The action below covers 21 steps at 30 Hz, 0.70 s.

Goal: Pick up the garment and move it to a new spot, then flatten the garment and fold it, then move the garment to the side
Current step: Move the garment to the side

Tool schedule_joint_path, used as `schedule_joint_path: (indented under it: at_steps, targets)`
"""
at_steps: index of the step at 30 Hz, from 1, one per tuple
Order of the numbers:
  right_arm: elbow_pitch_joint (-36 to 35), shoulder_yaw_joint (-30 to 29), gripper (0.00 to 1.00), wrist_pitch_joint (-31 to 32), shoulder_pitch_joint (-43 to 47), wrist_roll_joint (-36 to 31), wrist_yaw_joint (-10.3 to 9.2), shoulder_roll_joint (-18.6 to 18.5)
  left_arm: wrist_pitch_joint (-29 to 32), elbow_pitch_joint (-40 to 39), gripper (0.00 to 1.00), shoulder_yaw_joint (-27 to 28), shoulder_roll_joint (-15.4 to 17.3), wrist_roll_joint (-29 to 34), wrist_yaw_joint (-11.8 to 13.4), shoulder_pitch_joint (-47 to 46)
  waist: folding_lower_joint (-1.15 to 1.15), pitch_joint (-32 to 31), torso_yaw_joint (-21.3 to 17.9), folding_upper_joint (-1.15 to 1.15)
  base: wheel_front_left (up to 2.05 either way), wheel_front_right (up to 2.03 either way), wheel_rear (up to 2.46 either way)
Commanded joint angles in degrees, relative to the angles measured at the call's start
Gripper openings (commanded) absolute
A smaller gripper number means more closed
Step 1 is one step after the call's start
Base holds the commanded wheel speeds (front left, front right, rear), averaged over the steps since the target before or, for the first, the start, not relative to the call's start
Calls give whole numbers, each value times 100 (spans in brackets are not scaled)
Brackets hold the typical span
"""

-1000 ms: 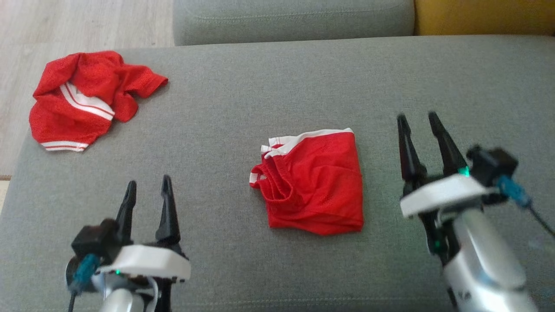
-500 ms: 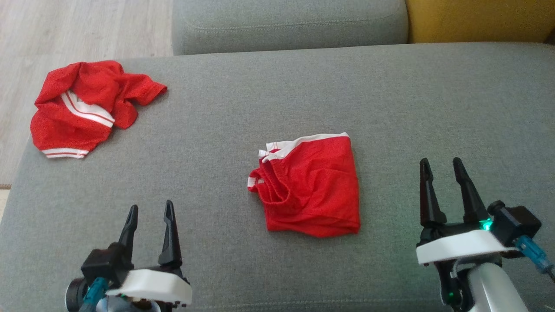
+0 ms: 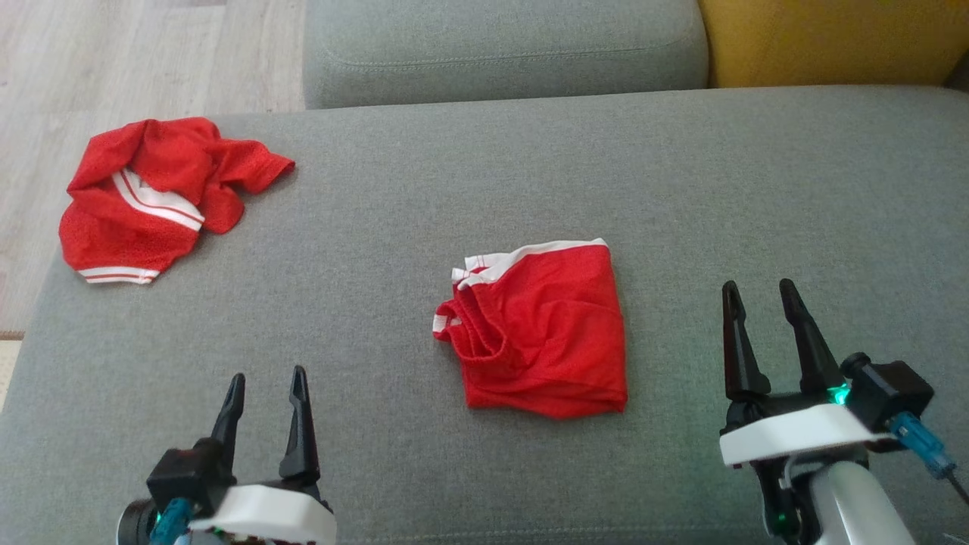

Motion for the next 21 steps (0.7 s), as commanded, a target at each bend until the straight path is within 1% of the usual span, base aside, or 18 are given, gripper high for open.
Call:
schedule_joint_path:
  at_steps: [1, 21]
  targets:
    - [-149, 137, 100, -62, -73, -47, 42, 6, -72, -155, 100, 227, -7, 49, -34, -166, 0, -11, 0, 0, 0, 0, 0]
    - [213, 142, 100, -62, -162, -64, 42, 6, -72, -159, 100, 414, -114, 183, -219, -153, 0, -15, -19, 0, 0, 0, 0]
